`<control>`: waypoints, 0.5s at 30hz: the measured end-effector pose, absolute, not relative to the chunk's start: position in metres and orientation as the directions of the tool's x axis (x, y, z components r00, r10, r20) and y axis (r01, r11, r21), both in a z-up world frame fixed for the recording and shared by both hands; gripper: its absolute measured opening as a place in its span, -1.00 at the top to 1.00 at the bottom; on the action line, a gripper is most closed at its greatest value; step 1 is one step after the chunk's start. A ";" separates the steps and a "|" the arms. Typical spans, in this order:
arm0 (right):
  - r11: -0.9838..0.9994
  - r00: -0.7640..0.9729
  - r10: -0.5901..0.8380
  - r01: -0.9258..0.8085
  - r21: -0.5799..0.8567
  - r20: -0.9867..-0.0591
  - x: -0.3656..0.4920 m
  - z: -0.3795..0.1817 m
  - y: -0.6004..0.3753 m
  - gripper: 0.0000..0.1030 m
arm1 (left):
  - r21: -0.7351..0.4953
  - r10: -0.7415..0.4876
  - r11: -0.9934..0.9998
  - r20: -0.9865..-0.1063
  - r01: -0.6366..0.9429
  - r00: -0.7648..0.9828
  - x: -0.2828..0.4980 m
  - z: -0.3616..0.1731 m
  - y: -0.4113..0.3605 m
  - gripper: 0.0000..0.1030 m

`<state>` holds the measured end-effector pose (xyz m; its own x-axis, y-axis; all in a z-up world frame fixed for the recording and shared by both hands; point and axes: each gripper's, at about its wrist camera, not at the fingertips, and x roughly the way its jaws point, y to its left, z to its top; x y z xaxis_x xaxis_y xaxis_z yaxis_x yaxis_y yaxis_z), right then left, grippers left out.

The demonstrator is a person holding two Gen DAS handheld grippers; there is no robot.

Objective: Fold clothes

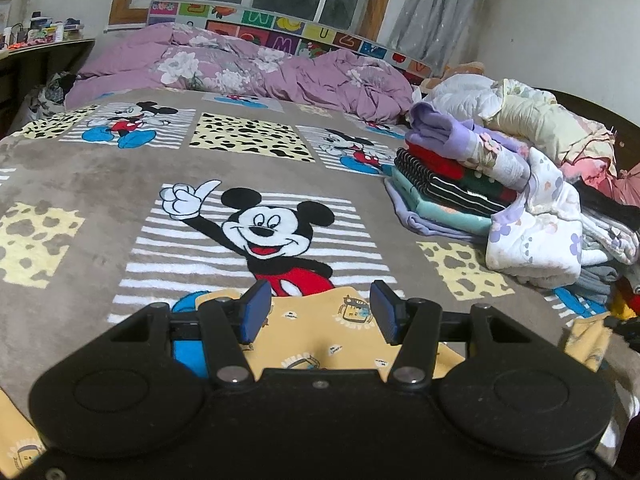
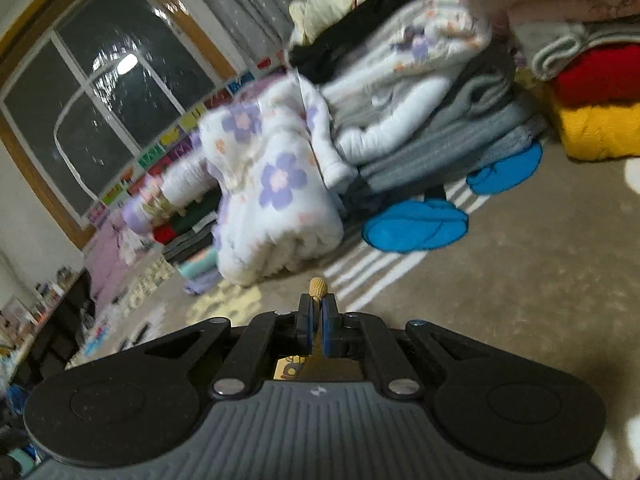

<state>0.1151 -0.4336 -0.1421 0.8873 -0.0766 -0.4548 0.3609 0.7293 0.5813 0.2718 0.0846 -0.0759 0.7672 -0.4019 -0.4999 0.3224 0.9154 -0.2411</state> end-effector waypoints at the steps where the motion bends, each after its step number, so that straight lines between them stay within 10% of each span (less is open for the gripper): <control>1: 0.724 0.880 -0.076 0.371 0.581 -0.468 0.119 -0.147 -0.435 0.88 | -0.236 -0.404 0.915 -0.503 0.329 0.764 0.271 -0.076 0.083 -0.04; 15: 0.638 0.915 0.050 0.280 0.718 -0.401 0.126 -0.199 -0.450 0.87 | 0.182 -0.546 0.674 -0.529 0.715 0.650 0.091 -0.082 -0.095 -0.04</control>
<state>0.1260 -0.4503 -0.1989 0.9146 0.0499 -0.4013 0.2800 0.6378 0.7175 0.0911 -0.0945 -0.0815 0.6496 -0.5460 -0.5291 0.7155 0.6744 0.1825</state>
